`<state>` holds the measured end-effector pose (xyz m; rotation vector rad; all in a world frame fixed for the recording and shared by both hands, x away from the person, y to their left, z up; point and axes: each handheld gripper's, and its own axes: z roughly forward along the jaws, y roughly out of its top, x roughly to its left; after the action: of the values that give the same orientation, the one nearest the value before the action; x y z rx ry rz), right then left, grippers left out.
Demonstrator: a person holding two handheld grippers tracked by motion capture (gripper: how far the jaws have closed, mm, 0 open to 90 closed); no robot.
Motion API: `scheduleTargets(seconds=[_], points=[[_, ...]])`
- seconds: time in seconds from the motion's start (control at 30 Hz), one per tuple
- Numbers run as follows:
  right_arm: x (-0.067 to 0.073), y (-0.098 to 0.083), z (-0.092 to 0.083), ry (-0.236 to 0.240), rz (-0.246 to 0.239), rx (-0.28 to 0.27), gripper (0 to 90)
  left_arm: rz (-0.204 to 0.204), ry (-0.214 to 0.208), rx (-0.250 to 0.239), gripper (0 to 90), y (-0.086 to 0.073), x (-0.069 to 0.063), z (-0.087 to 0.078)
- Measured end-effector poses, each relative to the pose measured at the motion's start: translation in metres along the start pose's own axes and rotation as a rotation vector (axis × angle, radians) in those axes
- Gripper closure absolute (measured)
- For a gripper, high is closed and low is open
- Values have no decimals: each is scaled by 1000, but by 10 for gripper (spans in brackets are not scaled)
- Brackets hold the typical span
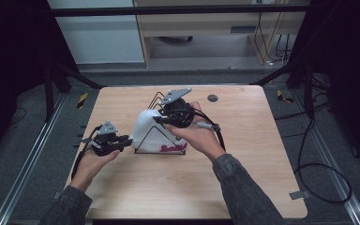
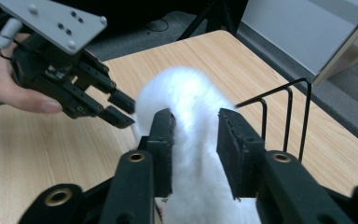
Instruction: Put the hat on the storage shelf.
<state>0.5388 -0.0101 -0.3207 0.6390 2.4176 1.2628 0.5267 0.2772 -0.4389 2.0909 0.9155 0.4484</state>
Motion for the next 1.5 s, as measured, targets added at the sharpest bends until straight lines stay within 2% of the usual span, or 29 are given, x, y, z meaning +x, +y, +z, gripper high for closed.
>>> scheduleTargets(seconds=[0.13,0.27,0.4,0.53,0.63,0.83,1.0,1.13,1.23,1.3,1.5], points=[[5,0,-2,0,5,-13,597,-12,48,-9,578,-3,4,-12],[6,2,-5,-9,6,-11,546,-18,105,7,413,-9,8,-17],[6,2,-9,-25,18,-19,473,-49,141,37,252,-19,13,-18],[6,3,-14,-46,35,-26,416,-73,171,84,150,-30,18,-14],[7,4,-18,-48,40,-31,390,-82,178,101,123,-37,19,-11],[7,2,-23,-75,49,-22,310,-60,198,126,86,-48,17,-4],[6,2,-26,-99,72,-14,204,-69,183,117,62,-54,16,1],[5,1,-30,-120,68,-14,116,-72,200,104,60,-61,16,4],[4,-2,-34,-125,57,-11,91,-70,215,128,56,-66,16,9],[3,-4,-38,-121,50,-14,82,-72,213,150,56,-67,15,13],[-2,-12,-52,-151,47,-29,73,-117,160,128,16,-70,14,20]])
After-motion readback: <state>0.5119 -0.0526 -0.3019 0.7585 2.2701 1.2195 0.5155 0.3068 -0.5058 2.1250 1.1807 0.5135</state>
